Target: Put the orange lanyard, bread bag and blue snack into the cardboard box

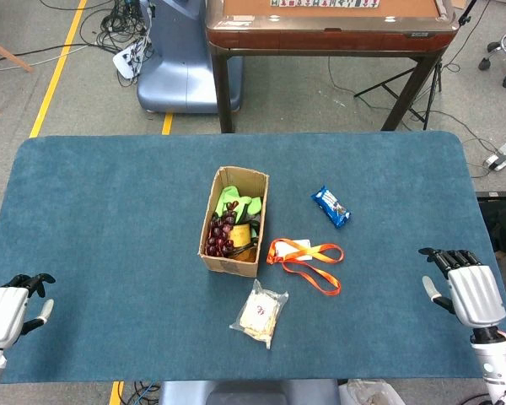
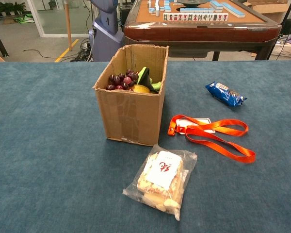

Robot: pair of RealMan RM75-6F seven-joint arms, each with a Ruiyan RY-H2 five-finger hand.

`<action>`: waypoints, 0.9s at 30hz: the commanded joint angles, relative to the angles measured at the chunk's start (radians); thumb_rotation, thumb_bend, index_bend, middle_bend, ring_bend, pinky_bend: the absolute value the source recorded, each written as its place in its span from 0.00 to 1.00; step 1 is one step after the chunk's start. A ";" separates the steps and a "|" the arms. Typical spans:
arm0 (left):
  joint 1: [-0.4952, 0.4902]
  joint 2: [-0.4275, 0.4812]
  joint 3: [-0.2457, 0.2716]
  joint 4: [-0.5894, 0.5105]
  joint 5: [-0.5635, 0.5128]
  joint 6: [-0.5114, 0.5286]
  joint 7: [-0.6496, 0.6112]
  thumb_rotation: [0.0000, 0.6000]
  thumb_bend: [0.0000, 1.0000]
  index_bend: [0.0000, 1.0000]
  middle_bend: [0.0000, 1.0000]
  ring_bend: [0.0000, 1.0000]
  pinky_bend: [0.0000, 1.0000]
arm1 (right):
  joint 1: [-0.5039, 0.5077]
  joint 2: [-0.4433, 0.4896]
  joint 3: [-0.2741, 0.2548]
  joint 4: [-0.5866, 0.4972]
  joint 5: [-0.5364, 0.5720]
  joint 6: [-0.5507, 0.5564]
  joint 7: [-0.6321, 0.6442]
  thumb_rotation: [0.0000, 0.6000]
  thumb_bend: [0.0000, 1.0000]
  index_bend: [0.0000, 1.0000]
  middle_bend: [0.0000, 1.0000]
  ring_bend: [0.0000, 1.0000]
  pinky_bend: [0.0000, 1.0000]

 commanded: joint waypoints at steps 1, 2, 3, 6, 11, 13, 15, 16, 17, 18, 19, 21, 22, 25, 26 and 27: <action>0.008 0.005 0.000 -0.008 0.013 0.021 -0.006 1.00 0.35 0.37 0.55 0.38 0.60 | 0.009 -0.009 -0.003 0.009 -0.003 -0.014 -0.002 1.00 0.38 0.32 0.43 0.40 0.39; 0.010 0.006 0.000 -0.009 0.015 0.026 -0.008 1.00 0.35 0.37 0.55 0.38 0.60 | 0.013 -0.012 -0.002 0.013 -0.004 -0.017 -0.003 1.00 0.38 0.32 0.43 0.40 0.39; 0.013 0.007 0.000 -0.011 0.015 0.030 -0.008 1.00 0.35 0.37 0.55 0.38 0.60 | 0.019 -0.021 0.002 0.023 -0.008 -0.016 -0.004 1.00 0.38 0.32 0.43 0.40 0.39; 0.016 0.013 0.001 -0.021 0.010 0.030 -0.002 1.00 0.35 0.38 0.55 0.38 0.60 | 0.033 -0.053 0.010 0.060 -0.021 -0.008 0.001 1.00 0.38 0.32 0.43 0.40 0.39; 0.019 0.015 0.001 -0.028 0.016 0.038 0.001 1.00 0.35 0.38 0.55 0.38 0.60 | 0.056 -0.094 0.024 0.102 -0.029 -0.003 0.021 1.00 0.37 0.32 0.46 0.43 0.47; 0.020 0.017 0.001 -0.029 0.016 0.039 0.001 1.00 0.35 0.38 0.55 0.38 0.60 | 0.070 -0.113 0.038 0.112 -0.032 0.004 0.024 1.00 0.33 0.32 0.53 0.52 0.56; 0.021 0.019 0.001 -0.028 0.018 0.041 -0.001 1.00 0.35 0.38 0.55 0.38 0.60 | 0.091 -0.118 0.043 0.102 -0.037 -0.015 0.021 1.00 0.28 0.32 0.66 0.71 0.71; 0.022 0.020 0.001 -0.029 0.019 0.043 -0.003 1.00 0.35 0.38 0.55 0.38 0.60 | 0.103 -0.116 0.044 0.091 -0.039 -0.030 0.017 1.00 0.25 0.32 0.73 0.82 0.79; 0.024 0.020 0.000 -0.029 0.019 0.046 -0.006 1.00 0.35 0.38 0.55 0.38 0.60 | 0.115 -0.112 0.046 0.078 -0.039 -0.047 0.010 1.00 0.23 0.32 0.78 0.88 0.84; 0.025 0.021 -0.001 -0.029 0.019 0.049 -0.010 1.00 0.35 0.38 0.55 0.38 0.60 | 0.131 -0.107 0.051 0.059 -0.034 -0.071 -0.008 1.00 0.21 0.32 0.84 0.93 0.88; 0.026 0.022 -0.002 -0.030 0.019 0.051 -0.012 1.00 0.35 0.37 0.55 0.38 0.60 | 0.143 -0.104 0.055 0.043 -0.029 -0.090 -0.028 1.00 0.19 0.32 0.89 0.97 0.92; 0.027 0.024 -0.002 -0.031 0.019 0.054 -0.015 1.00 0.35 0.37 0.55 0.38 0.60 | 0.164 -0.101 0.066 0.008 -0.011 -0.129 -0.070 1.00 0.16 0.32 0.94 1.00 0.96; 0.028 0.026 -0.003 -0.032 0.019 0.055 -0.015 1.00 0.35 0.37 0.55 0.38 0.60 | 0.179 -0.100 0.075 -0.016 0.006 -0.155 -0.097 1.00 0.14 0.31 0.96 1.00 0.98; 0.029 0.030 -0.006 -0.036 0.022 0.062 -0.016 1.00 0.35 0.37 0.55 0.38 0.60 | 0.214 -0.104 0.101 -0.072 0.060 -0.219 -0.150 1.00 0.06 0.25 1.00 1.00 1.00; 0.030 0.031 -0.007 -0.036 0.021 0.064 -0.017 1.00 0.35 0.37 0.55 0.38 0.60 | 0.224 -0.105 0.108 -0.089 0.079 -0.240 -0.163 1.00 0.03 0.24 1.00 1.00 1.00; 0.031 0.033 -0.007 -0.037 0.021 0.065 -0.018 1.00 0.35 0.37 0.55 0.38 0.60 | 0.238 -0.106 0.116 -0.109 0.104 -0.267 -0.183 1.00 0.01 0.22 1.00 1.00 1.00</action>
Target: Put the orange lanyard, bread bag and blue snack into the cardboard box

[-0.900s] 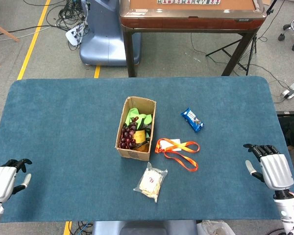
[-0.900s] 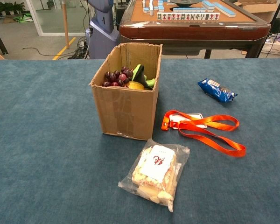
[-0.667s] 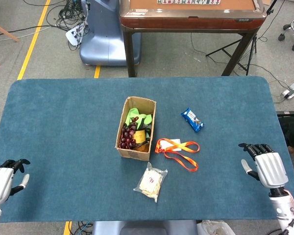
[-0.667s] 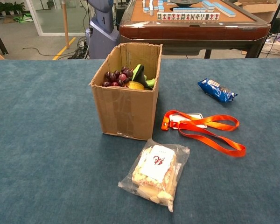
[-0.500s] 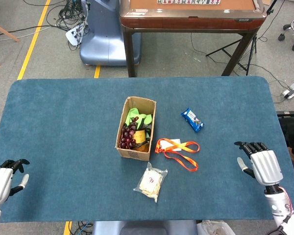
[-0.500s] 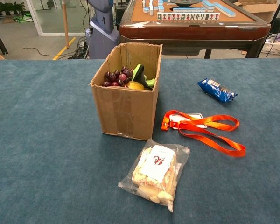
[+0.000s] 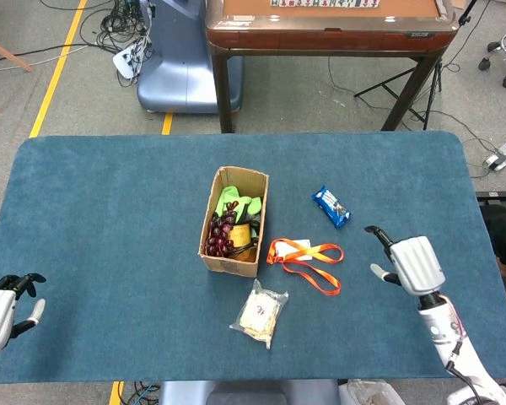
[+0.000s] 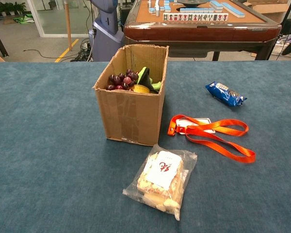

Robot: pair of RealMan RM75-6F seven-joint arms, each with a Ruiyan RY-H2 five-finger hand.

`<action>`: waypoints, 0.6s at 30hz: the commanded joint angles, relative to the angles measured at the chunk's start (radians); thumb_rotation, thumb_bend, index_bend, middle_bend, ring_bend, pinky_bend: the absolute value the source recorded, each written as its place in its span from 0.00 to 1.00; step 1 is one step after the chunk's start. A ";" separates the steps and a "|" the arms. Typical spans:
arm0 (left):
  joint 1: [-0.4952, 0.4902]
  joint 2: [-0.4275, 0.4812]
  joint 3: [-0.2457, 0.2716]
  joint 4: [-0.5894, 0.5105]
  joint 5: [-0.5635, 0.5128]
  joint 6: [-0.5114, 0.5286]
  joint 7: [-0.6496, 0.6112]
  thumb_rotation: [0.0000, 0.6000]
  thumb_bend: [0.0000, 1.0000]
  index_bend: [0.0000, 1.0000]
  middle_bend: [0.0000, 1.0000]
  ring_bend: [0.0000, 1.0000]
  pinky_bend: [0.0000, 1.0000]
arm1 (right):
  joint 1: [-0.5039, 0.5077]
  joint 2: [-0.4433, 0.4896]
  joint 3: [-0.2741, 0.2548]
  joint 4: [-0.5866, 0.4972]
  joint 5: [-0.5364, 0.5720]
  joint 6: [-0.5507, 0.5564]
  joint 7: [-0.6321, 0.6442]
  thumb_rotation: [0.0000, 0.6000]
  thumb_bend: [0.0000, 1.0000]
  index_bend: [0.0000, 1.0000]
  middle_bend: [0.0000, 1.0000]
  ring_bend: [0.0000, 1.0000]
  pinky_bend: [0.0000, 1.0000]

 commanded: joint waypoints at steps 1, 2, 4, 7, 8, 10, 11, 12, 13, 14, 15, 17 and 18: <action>0.002 0.004 -0.001 -0.002 -0.002 0.002 -0.002 1.00 0.35 0.37 0.55 0.38 0.60 | 0.053 -0.004 0.036 -0.068 0.078 -0.084 -0.070 1.00 0.00 0.21 1.00 1.00 1.00; 0.003 0.006 -0.002 -0.003 -0.003 0.003 -0.002 1.00 0.35 0.37 0.55 0.38 0.60 | 0.063 -0.008 0.042 -0.079 0.097 -0.103 -0.083 1.00 0.00 0.20 1.00 1.00 1.00; 0.005 0.011 -0.003 -0.007 -0.005 0.007 -0.002 1.00 0.35 0.37 0.55 0.38 0.60 | 0.087 -0.019 0.052 -0.099 0.140 -0.145 -0.116 1.00 0.00 0.20 1.00 1.00 1.00; 0.010 0.017 -0.007 -0.012 -0.006 0.016 -0.006 1.00 0.35 0.37 0.55 0.38 0.60 | 0.120 -0.035 0.062 -0.121 0.203 -0.207 -0.151 1.00 0.00 0.19 1.00 1.00 1.00; 0.011 0.019 -0.008 -0.013 -0.007 0.019 -0.008 1.00 0.35 0.37 0.55 0.38 0.60 | 0.130 -0.040 0.064 -0.125 0.223 -0.226 -0.161 1.00 0.00 0.19 1.00 1.00 1.00; 0.014 0.023 -0.010 -0.016 -0.010 0.023 -0.010 1.00 0.35 0.37 0.55 0.38 0.60 | 0.153 -0.053 0.068 -0.130 0.267 -0.266 -0.182 1.00 0.00 0.18 1.00 1.00 1.00; 0.015 0.025 -0.011 -0.016 -0.011 0.025 -0.011 1.00 0.35 0.38 0.55 0.38 0.60 | 0.162 -0.060 0.069 -0.131 0.286 -0.282 -0.191 1.00 0.00 0.18 1.00 1.00 1.00; 0.016 0.027 -0.013 -0.017 -0.012 0.027 -0.012 1.00 0.35 0.38 0.55 0.38 0.60 | 0.174 -0.069 0.071 -0.129 0.310 -0.299 -0.203 1.00 0.00 0.17 1.00 1.00 1.00; 0.017 0.028 -0.014 -0.018 -0.013 0.029 -0.013 1.00 0.35 0.38 0.55 0.38 0.60 | 0.183 -0.077 0.072 -0.127 0.325 -0.310 -0.210 1.00 0.00 0.17 1.00 1.00 1.00; 0.018 0.030 -0.015 -0.019 -0.015 0.030 -0.015 1.00 0.35 0.38 0.55 0.38 0.60 | 0.191 -0.085 0.072 -0.124 0.339 -0.320 -0.216 1.00 0.00 0.17 1.00 1.00 1.00; 0.019 0.033 -0.017 -0.020 -0.016 0.031 -0.017 1.00 0.35 0.38 0.55 0.38 0.60 | 0.200 -0.095 0.071 -0.119 0.356 -0.333 -0.220 1.00 0.00 0.17 1.00 1.00 1.00; 0.020 0.036 -0.019 -0.021 -0.019 0.034 -0.022 1.00 0.35 0.38 0.55 0.38 0.60 | 0.212 -0.108 0.071 -0.111 0.376 -0.348 -0.218 1.00 0.00 0.17 1.00 1.00 1.00; 0.021 0.038 -0.020 -0.022 -0.020 0.035 -0.025 1.00 0.35 0.38 0.55 0.38 0.60 | 0.216 -0.113 0.070 -0.106 0.383 -0.353 -0.215 1.00 0.00 0.17 1.00 1.00 1.00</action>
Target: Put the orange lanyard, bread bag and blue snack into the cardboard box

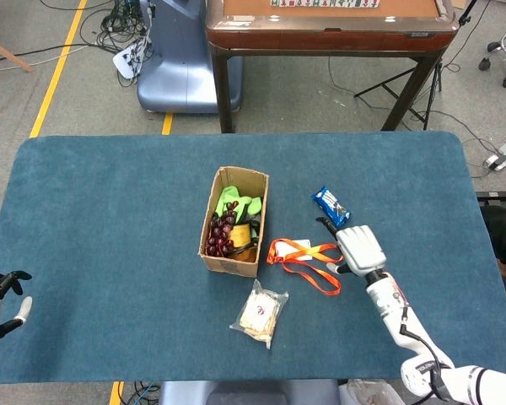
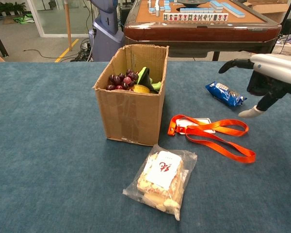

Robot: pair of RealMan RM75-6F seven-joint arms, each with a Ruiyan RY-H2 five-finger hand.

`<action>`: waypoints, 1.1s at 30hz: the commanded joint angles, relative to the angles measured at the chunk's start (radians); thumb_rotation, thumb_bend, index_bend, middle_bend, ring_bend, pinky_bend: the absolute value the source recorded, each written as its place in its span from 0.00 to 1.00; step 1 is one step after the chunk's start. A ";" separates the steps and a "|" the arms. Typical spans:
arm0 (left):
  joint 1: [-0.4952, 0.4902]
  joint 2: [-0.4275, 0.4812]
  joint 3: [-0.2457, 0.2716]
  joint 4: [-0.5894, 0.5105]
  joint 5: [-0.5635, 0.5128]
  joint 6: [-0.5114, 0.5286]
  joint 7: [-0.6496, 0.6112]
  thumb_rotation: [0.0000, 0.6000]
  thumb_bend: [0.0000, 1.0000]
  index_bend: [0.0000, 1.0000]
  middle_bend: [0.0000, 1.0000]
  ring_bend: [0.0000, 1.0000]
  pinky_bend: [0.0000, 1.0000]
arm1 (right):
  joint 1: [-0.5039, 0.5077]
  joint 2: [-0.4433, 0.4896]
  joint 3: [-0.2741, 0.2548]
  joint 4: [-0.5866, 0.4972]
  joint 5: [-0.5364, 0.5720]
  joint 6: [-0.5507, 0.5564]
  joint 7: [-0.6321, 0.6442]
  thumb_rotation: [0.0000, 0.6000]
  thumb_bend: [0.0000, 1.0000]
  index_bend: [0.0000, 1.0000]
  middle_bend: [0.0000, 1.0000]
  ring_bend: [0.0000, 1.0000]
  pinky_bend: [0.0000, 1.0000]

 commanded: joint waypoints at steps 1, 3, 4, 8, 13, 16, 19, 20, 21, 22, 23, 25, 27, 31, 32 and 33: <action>0.003 0.005 -0.003 -0.001 -0.005 0.003 -0.007 1.00 0.35 0.38 0.55 0.38 0.60 | 0.019 -0.023 0.000 0.019 0.026 -0.019 0.000 1.00 0.00 0.17 1.00 1.00 1.00; 0.004 0.008 -0.004 -0.002 -0.007 0.004 -0.010 1.00 0.35 0.38 0.55 0.38 0.60 | 0.026 -0.036 -0.001 0.033 0.036 -0.017 -0.002 1.00 0.00 0.17 1.00 1.00 1.00; 0.004 0.008 -0.005 -0.002 -0.008 0.003 -0.011 1.00 0.35 0.38 0.55 0.38 0.60 | 0.028 -0.042 -0.001 0.038 0.041 -0.012 -0.007 1.00 0.00 0.17 1.00 1.00 1.00; 0.004 0.009 -0.004 -0.003 -0.009 -0.002 -0.006 1.00 0.35 0.38 0.55 0.38 0.60 | 0.032 -0.079 0.001 0.052 0.074 0.030 -0.056 1.00 0.00 0.17 1.00 1.00 1.00; 0.004 0.011 -0.003 -0.005 -0.009 -0.006 -0.006 1.00 0.35 0.39 0.55 0.38 0.60 | 0.031 -0.157 0.022 0.043 0.176 0.104 -0.137 1.00 0.00 0.17 1.00 1.00 1.00; 0.005 0.015 0.001 -0.003 -0.009 -0.010 -0.005 1.00 0.35 0.39 0.55 0.38 0.60 | 0.042 -0.180 0.042 0.019 0.269 0.109 -0.182 1.00 0.00 0.17 1.00 1.00 1.00; 0.007 0.020 0.003 -0.002 -0.010 -0.014 -0.012 1.00 0.35 0.39 0.55 0.38 0.60 | 0.059 -0.200 0.054 0.012 0.329 0.110 -0.210 1.00 0.00 0.17 1.00 1.00 1.00; 0.007 0.022 0.002 -0.001 -0.010 -0.013 -0.014 1.00 0.35 0.39 0.55 0.38 0.60 | 0.064 -0.205 0.055 0.012 0.340 0.108 -0.214 1.00 0.00 0.17 1.00 1.00 1.00; 0.008 0.024 0.001 -0.001 -0.011 -0.012 -0.018 1.00 0.35 0.39 0.55 0.38 0.60 | 0.070 -0.211 0.055 0.014 0.355 0.102 -0.217 1.00 0.00 0.17 1.00 1.00 1.00; 0.009 0.026 0.000 -0.001 -0.012 -0.011 -0.021 1.00 0.35 0.39 0.55 0.38 0.60 | 0.075 -0.214 0.056 0.016 0.365 0.097 -0.218 1.00 0.00 0.17 1.00 1.00 1.00; 0.010 0.028 0.000 -0.001 -0.013 -0.010 -0.024 1.00 0.35 0.39 0.55 0.38 0.60 | 0.080 -0.219 0.056 0.020 0.373 0.092 -0.218 1.00 0.00 0.17 1.00 1.00 1.00; 0.012 0.032 -0.003 -0.001 -0.018 -0.007 -0.029 1.00 0.35 0.39 0.55 0.38 0.60 | 0.091 -0.229 0.056 0.032 0.387 0.080 -0.214 1.00 0.00 0.17 1.00 1.00 1.00; 0.015 0.036 -0.006 -0.001 -0.023 -0.002 -0.034 1.00 0.35 0.40 0.55 0.38 0.60 | 0.102 -0.237 0.056 0.044 0.400 0.065 -0.208 1.00 0.00 0.17 1.00 1.00 1.00; 0.021 0.046 -0.012 -0.005 -0.037 0.003 -0.039 1.00 0.35 0.41 0.55 0.38 0.60 | 0.122 -0.245 0.055 0.064 0.424 0.035 -0.201 1.00 0.00 0.17 1.00 1.00 1.00; 0.022 0.048 -0.014 -0.006 -0.040 0.005 -0.039 1.00 0.35 0.41 0.55 0.38 0.60 | 0.128 -0.246 0.054 0.068 0.430 0.028 -0.202 1.00 0.00 0.17 1.00 1.00 1.00; 0.023 0.051 -0.016 -0.008 -0.044 0.007 -0.040 1.00 0.35 0.41 0.55 0.38 0.60 | 0.134 -0.248 0.053 0.072 0.437 0.021 -0.202 1.00 0.00 0.17 1.00 1.00 1.00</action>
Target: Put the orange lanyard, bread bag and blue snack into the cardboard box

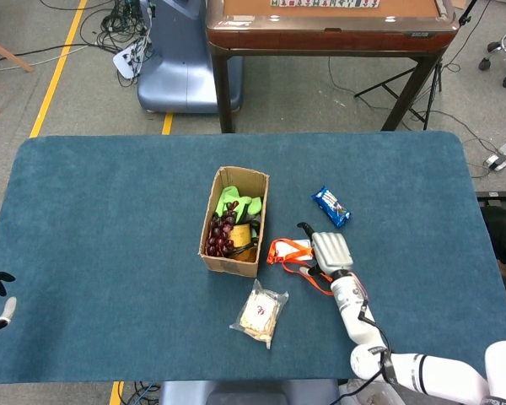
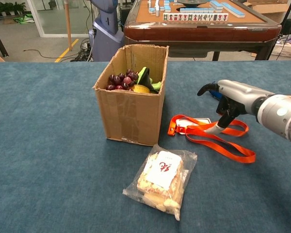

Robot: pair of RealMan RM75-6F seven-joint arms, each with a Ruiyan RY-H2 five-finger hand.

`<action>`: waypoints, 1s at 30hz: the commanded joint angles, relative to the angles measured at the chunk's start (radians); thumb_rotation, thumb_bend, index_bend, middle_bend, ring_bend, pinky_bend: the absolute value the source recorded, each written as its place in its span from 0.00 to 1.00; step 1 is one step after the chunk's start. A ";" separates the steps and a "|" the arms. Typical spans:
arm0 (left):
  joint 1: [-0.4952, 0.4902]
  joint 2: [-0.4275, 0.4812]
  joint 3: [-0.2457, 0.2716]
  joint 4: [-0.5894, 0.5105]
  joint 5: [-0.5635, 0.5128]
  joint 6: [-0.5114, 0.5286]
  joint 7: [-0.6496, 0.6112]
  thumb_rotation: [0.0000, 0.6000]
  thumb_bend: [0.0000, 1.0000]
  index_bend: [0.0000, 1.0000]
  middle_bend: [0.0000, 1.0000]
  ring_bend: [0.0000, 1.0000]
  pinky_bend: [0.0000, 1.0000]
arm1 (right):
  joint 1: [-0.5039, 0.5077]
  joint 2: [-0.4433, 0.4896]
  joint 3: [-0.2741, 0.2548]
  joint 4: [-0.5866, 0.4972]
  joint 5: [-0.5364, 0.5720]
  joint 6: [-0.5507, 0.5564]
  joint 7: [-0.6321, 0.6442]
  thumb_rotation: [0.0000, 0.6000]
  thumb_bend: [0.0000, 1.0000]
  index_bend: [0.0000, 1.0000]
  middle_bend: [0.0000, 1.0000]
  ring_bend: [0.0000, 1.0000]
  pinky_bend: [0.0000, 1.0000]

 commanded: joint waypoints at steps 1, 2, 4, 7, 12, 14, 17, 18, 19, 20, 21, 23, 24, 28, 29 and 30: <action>0.004 0.006 -0.005 -0.004 -0.008 0.005 -0.002 1.00 0.35 0.42 0.55 0.38 0.60 | 0.015 -0.006 -0.003 0.012 0.017 -0.016 0.001 1.00 0.00 0.17 1.00 1.00 1.00; 0.005 0.008 -0.006 -0.005 -0.011 0.006 -0.002 1.00 0.35 0.42 0.55 0.38 0.60 | 0.019 -0.008 -0.004 0.016 0.021 -0.020 0.002 1.00 0.00 0.17 1.00 1.00 1.00; 0.008 0.014 -0.009 -0.008 -0.018 0.008 -0.001 1.00 0.35 0.42 0.55 0.38 0.60 | 0.028 -0.013 -0.007 0.025 0.030 -0.027 0.003 1.00 0.00 0.17 1.00 1.00 1.00; 0.012 0.021 -0.011 -0.013 -0.027 0.009 0.001 1.00 0.35 0.43 0.55 0.38 0.60 | 0.036 -0.023 -0.012 0.035 0.035 -0.035 0.012 1.00 0.00 0.17 1.00 1.00 1.00; 0.016 0.032 -0.016 -0.022 -0.041 0.010 0.001 1.00 0.35 0.45 0.55 0.38 0.60 | 0.049 -0.040 -0.024 0.053 0.032 -0.044 0.024 1.00 0.00 0.17 1.00 1.00 1.00; 0.018 0.036 -0.017 -0.024 -0.045 0.010 -0.002 1.00 0.35 0.45 0.55 0.38 0.60 | 0.053 -0.049 -0.030 0.061 0.028 -0.045 0.029 1.00 0.00 0.17 1.00 1.00 1.00; 0.019 0.037 -0.020 -0.025 -0.048 0.012 -0.003 1.00 0.35 0.45 0.55 0.38 0.60 | 0.059 -0.060 -0.036 0.076 0.024 -0.042 0.030 1.00 0.00 0.17 1.00 1.00 1.00; 0.020 0.038 -0.021 -0.026 -0.050 0.012 -0.003 1.00 0.35 0.46 0.55 0.38 0.60 | 0.061 -0.063 -0.038 0.081 0.023 -0.041 0.031 1.00 0.00 0.17 1.00 1.00 1.00; 0.020 0.038 -0.021 -0.026 -0.051 0.012 -0.003 1.00 0.35 0.46 0.55 0.38 0.60 | 0.062 -0.065 -0.038 0.084 0.023 -0.039 0.031 1.00 0.00 0.17 1.00 1.00 1.00; 0.020 0.038 -0.022 -0.026 -0.052 0.011 -0.003 1.00 0.35 0.46 0.55 0.38 0.60 | 0.064 -0.067 -0.038 0.088 0.023 -0.038 0.032 1.00 0.00 0.17 1.00 1.00 1.00; 0.020 0.039 -0.023 -0.026 -0.054 0.011 -0.003 1.00 0.35 0.46 0.55 0.38 0.60 | 0.066 -0.068 -0.039 0.092 0.024 -0.037 0.031 1.00 0.00 0.17 1.00 1.00 1.00; 0.021 0.039 -0.023 -0.027 -0.056 0.010 -0.001 1.00 0.35 0.46 0.55 0.38 0.60 | 0.069 -0.070 -0.039 0.098 0.028 -0.038 0.029 1.00 0.00 0.17 1.00 1.00 1.00; 0.021 0.040 -0.024 -0.027 -0.057 0.010 0.000 1.00 0.35 0.46 0.55 0.38 0.60 | 0.072 -0.071 -0.039 0.102 0.031 -0.040 0.029 1.00 0.00 0.17 1.00 1.00 1.00; 0.022 0.041 -0.026 -0.029 -0.066 0.007 0.004 1.00 0.35 0.46 0.55 0.38 0.60 | 0.082 -0.075 -0.038 0.117 0.046 -0.052 0.027 1.00 0.00 0.17 1.00 1.00 1.00; 0.022 0.042 -0.026 -0.029 -0.068 0.006 0.005 1.00 0.35 0.46 0.55 0.38 0.60 | 0.084 -0.076 -0.038 0.121 0.051 -0.056 0.026 1.00 0.00 0.17 1.00 1.00 1.00; 0.022 0.043 -0.027 -0.030 -0.071 0.004 0.006 1.00 0.35 0.46 0.55 0.38 0.60 | 0.087 -0.078 -0.038 0.125 0.056 -0.060 0.025 1.00 0.00 0.17 1.00 1.00 1.00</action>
